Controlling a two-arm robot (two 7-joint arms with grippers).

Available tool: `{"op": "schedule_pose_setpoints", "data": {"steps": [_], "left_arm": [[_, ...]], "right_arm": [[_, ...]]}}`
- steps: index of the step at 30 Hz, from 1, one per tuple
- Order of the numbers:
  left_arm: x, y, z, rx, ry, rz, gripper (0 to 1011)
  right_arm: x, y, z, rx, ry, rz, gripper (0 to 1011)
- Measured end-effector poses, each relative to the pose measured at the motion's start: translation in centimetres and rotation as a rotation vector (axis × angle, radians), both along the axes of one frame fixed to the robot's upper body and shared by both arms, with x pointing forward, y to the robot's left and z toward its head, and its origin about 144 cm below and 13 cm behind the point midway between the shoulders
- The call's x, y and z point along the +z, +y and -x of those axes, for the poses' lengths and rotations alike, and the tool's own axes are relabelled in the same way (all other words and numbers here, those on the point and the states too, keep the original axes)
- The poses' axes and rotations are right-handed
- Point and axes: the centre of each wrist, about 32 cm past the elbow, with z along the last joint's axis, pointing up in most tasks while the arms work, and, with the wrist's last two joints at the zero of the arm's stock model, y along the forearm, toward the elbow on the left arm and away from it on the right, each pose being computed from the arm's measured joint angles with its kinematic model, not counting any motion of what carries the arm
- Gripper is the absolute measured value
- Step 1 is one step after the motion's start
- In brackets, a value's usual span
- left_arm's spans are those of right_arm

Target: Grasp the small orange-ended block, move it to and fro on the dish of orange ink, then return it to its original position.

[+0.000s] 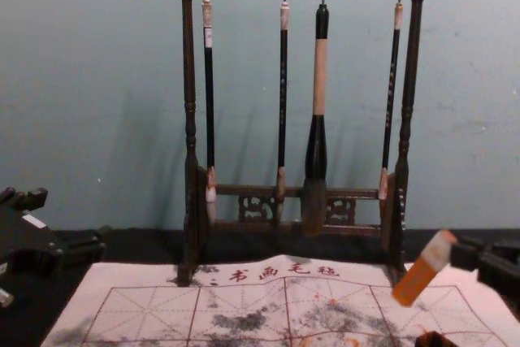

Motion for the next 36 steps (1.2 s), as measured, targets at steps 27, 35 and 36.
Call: {"op": "schedule_pose_setpoints", "data": {"steps": [27,35,36], "left_arm": [[0.0,0.0,0.0,0.0,0.0,0.0,1001],[0.0,0.0,0.0,0.0,0.0,0.0,1001],[0.0,0.0,0.0,0.0,0.0,0.0,1001]], "right_arm": [[0.4,2.5,-3.5,0.208,-0.004,0.131,64],[0.5,3.2,-4.1,0.238,-0.005,0.136,62],[0.5,3.3,-4.1,0.24,-0.004,0.136,62]]}}
